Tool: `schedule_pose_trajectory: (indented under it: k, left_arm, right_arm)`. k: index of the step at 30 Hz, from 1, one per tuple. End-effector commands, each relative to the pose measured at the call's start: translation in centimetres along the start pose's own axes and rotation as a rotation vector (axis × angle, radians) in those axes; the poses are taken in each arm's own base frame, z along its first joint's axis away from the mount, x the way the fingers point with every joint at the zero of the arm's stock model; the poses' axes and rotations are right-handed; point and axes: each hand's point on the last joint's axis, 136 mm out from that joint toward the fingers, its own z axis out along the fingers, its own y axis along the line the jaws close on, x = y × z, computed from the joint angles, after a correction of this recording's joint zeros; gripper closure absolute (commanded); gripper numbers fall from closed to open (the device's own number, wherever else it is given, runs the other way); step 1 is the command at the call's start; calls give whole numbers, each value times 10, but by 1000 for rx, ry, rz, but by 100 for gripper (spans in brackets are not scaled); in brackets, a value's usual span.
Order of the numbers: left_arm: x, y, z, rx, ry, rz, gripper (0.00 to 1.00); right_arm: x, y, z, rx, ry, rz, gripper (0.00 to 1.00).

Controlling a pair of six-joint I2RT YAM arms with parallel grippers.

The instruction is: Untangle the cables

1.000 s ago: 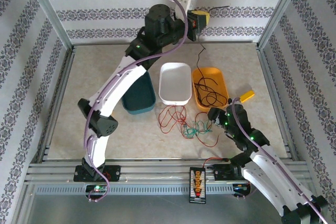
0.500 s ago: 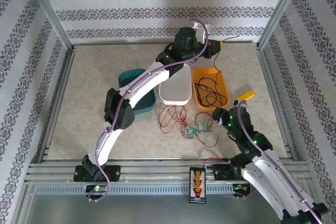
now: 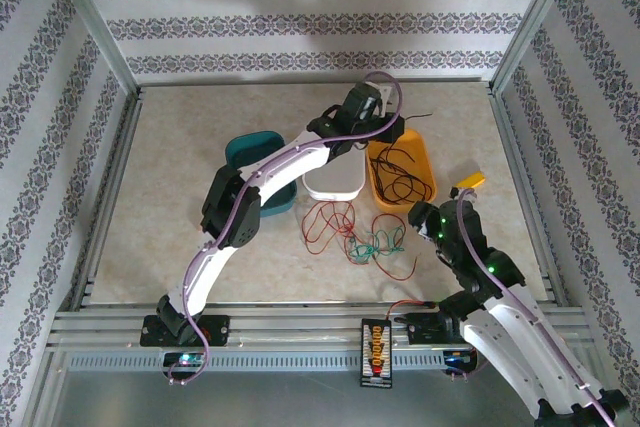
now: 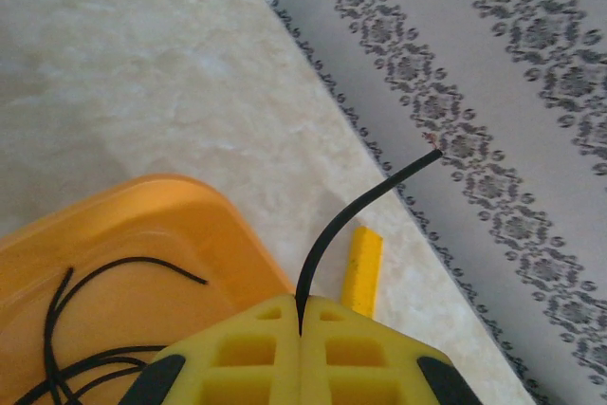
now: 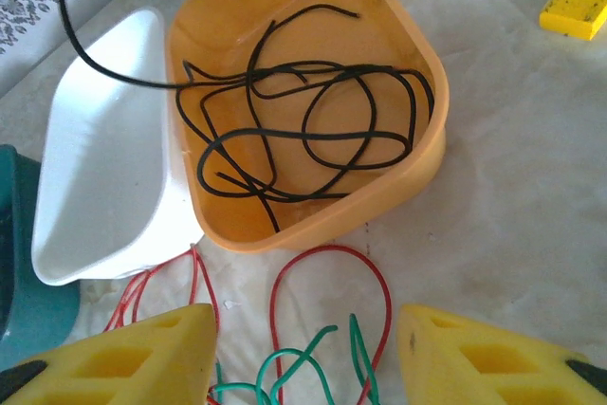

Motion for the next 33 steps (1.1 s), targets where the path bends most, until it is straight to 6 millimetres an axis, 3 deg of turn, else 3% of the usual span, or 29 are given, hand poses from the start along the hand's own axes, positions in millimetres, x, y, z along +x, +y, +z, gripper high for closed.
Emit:
schedule_pose_trajectory:
  k: [1, 11, 12, 14, 17, 22, 27, 30, 33]
  left_arm:
    - [30, 20, 20, -80, 70, 1, 100]
    - [68, 22, 44, -91, 141, 13, 100]
    - [69, 21, 45, -86, 146, 11, 96]
    - [67, 17, 44, -72, 144, 4, 80]
    - [47, 2, 37, -42, 102, 14, 63]
    - [-3, -33, 12, 4, -5, 47, 46]
    - [-49, -51, -37, -22, -115, 80, 40]
    - [-55, -34, -73, -94, -156, 38, 40]
    - [-32, 1, -108, -144, -180, -42, 40]
  right_arm:
    - [-8, 2, -3, 15, -7, -17, 47]
    - [-1, 3, 1, 15, 36, -19, 47]
    - [-1, 3, 1, 15, 35, -18, 47]
    - [-1, 3, 1, 16, 33, -17, 47]
    - [0, 3, 2, 15, 40, -25, 47]
    - [-1, 4, 1, 15, 38, -29, 46]
    - [-2, 3, 2, 30, 44, -39, 46]
    - [5, 1, 10, 60, 92, -50, 46]
    - [15, -2, 23, 94, 147, -38, 47]
